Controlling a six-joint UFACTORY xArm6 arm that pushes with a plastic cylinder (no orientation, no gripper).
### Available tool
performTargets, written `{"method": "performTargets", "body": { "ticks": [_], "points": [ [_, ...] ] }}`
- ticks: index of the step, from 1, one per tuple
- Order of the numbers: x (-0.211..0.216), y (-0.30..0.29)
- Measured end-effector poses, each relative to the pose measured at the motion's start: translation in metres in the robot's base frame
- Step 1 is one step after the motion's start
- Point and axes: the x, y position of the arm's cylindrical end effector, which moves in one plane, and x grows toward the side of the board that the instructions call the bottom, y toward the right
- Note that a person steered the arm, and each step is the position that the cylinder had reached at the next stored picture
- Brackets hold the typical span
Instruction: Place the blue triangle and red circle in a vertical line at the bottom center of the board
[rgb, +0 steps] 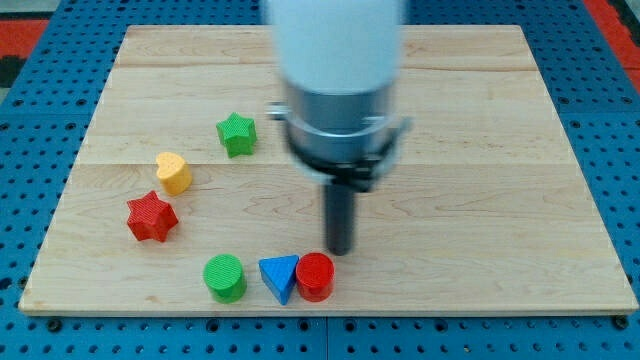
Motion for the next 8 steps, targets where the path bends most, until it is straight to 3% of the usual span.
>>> {"method": "performTargets", "body": {
  "ticks": [1,2,3,4,6,7,8],
  "points": [
    [0.065,0.018],
    [0.058,-0.014],
    [0.055,-0.086],
    [0.063,-0.109],
    [0.039,-0.172],
    [0.046,-0.171],
    [0.055,-0.124]
  ]
}}
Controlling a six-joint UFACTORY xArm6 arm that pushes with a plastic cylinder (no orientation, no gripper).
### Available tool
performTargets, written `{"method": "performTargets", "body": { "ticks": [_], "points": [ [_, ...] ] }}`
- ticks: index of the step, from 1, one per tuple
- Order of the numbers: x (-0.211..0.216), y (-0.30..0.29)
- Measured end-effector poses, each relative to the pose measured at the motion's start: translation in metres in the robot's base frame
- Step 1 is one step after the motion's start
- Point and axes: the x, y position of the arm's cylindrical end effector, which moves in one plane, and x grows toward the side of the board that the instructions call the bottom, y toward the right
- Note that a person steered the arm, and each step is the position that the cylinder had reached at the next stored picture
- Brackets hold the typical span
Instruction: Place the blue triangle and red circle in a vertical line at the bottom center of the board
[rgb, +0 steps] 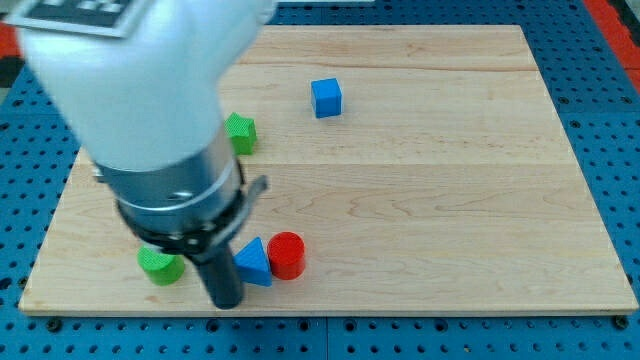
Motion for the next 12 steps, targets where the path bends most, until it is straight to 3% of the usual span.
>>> {"method": "performTargets", "body": {
  "ticks": [5,7,8,10,12],
  "points": [
    [-0.022,0.056],
    [-0.067,0.08],
    [-0.079,0.068],
    [-0.079,-0.044],
    [-0.041,-0.009]
  ]
}}
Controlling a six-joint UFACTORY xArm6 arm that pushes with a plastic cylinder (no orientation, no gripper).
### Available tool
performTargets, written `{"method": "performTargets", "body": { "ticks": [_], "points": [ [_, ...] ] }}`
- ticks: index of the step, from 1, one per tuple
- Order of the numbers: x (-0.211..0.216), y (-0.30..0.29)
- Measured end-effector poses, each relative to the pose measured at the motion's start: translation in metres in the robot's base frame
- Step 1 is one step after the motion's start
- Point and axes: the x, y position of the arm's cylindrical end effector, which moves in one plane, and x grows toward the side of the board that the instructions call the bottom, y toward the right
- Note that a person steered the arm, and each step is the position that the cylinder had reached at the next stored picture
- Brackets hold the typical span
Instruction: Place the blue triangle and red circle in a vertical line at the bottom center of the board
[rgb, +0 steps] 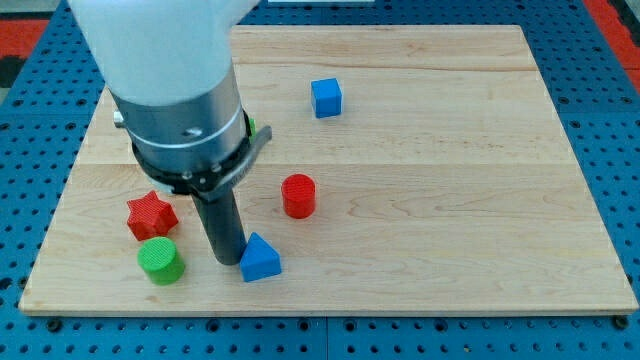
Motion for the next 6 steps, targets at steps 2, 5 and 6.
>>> {"method": "performTargets", "body": {
  "ticks": [2,5,6],
  "points": [
    [0.0,0.029],
    [-0.067,0.016],
    [-0.066,0.043]
  ]
}}
